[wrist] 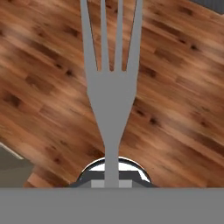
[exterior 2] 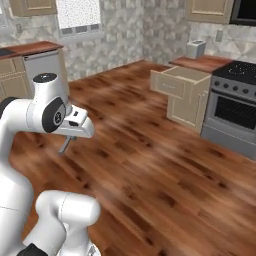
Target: Pick up the metallic utensils from the counter and place them in the open drawer. Make sure not to pick up any wooden utensils.
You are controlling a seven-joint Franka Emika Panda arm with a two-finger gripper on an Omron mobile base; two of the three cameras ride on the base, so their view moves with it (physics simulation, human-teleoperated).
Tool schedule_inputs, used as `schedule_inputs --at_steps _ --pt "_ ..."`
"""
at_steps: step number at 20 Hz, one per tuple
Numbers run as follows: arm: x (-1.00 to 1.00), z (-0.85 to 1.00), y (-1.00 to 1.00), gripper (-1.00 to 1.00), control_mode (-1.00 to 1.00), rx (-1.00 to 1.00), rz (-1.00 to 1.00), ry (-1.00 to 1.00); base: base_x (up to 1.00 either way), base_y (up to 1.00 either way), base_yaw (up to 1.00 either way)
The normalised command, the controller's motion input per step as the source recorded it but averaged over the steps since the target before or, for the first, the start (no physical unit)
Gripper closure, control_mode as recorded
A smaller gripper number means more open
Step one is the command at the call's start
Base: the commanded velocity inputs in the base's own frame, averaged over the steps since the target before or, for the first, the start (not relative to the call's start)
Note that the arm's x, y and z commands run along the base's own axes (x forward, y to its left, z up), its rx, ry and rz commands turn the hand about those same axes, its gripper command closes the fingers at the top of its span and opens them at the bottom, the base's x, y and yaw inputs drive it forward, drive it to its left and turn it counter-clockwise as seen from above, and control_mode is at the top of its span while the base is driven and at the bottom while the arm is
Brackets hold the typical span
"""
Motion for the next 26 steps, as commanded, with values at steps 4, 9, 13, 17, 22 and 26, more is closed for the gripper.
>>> schedule_inputs --at_steps 4,9,13,17,22,26 --pt "0.0 0.0 0.0 1.0 1.0 0.0 0.0 0.0 1.0 -0.7 0.31" --pt "0.0 0.0 0.0 1.0 1.0 0.0 0.0 0.0 1.0 -0.76 0.32" --pt "0.0 0.0 0.0 1.0 1.0 0.0 0.0 0.0 1.0 -0.77 0.32" --pt "0.0 0.0 0.0 1.0 1.0 0.0 0.0 0.0 1.0 -0.79 0.38" --pt "0.0 0.0 0.0 1.0 1.0 0.0 0.0 0.0 1.0 -0.97 0.26" --pt "0.0 0.0 0.0 1.0 1.0 0.0 0.0 0.0 1.0 -1.0 0.07"
